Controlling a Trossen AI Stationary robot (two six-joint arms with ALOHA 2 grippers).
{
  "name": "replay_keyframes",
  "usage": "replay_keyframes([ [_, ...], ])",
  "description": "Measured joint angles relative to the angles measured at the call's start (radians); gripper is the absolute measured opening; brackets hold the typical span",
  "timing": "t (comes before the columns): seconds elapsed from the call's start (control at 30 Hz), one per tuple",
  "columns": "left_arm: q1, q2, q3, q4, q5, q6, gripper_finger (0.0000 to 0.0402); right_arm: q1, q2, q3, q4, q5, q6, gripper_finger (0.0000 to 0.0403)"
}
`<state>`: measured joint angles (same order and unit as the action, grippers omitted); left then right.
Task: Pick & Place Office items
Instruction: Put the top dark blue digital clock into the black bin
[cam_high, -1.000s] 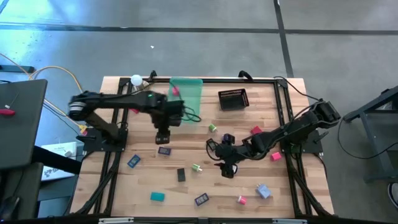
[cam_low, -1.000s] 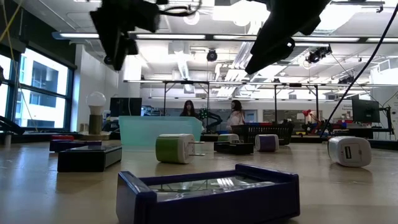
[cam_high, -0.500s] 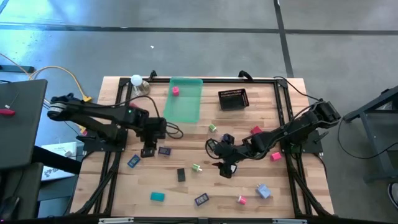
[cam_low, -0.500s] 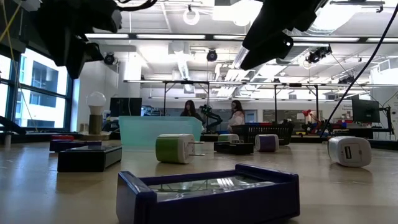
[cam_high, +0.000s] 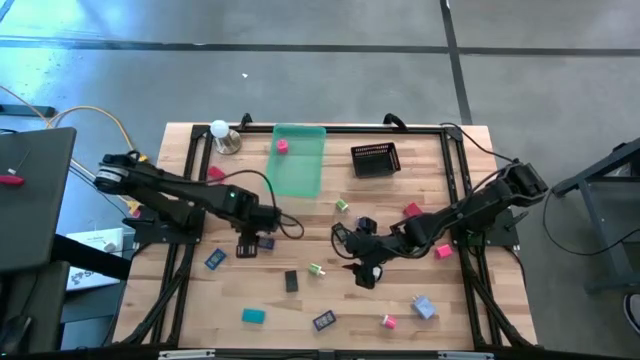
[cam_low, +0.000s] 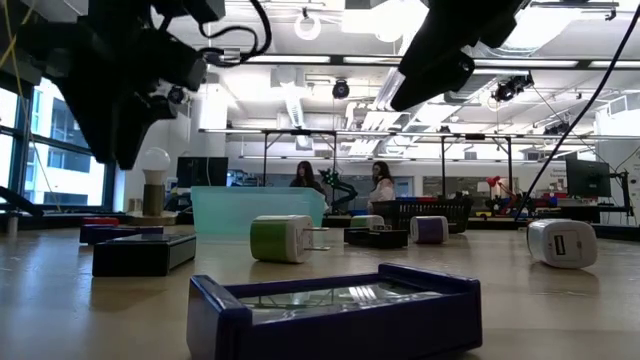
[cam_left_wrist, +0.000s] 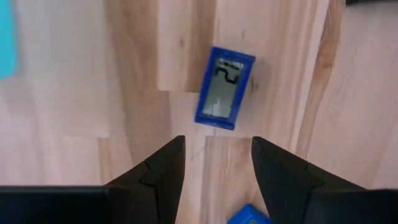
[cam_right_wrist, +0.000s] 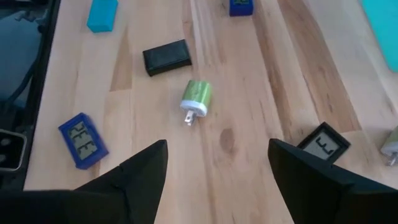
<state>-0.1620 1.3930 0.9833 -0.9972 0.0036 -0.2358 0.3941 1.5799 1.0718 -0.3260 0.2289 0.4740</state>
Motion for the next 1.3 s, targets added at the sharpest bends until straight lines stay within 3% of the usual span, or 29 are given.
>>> replay_keyframes([
  [0.23,-0.066,0.094,0.0,0.012,-0.015,0.052,0.0177,0.027,0.0,0.0,0.0,0.003,-0.001,0.0267],
  [0.53,-0.122,0.175,0.0,0.046,-0.205,0.039,0.0177,0.032,0.0,0.0,0.001,0.004,0.001,0.0267],
  [0.93,-0.124,0.194,0.0,0.11,-0.14,-0.001,0.0177,0.032,0.0,0.0,0.0,0.004,0.0,0.0267],
  [1.3,-0.113,0.194,0.0,0.142,-0.14,0.03,0.0177,0.032,0.0,0.0,0.0,0.004,-0.004,0.0267],
])
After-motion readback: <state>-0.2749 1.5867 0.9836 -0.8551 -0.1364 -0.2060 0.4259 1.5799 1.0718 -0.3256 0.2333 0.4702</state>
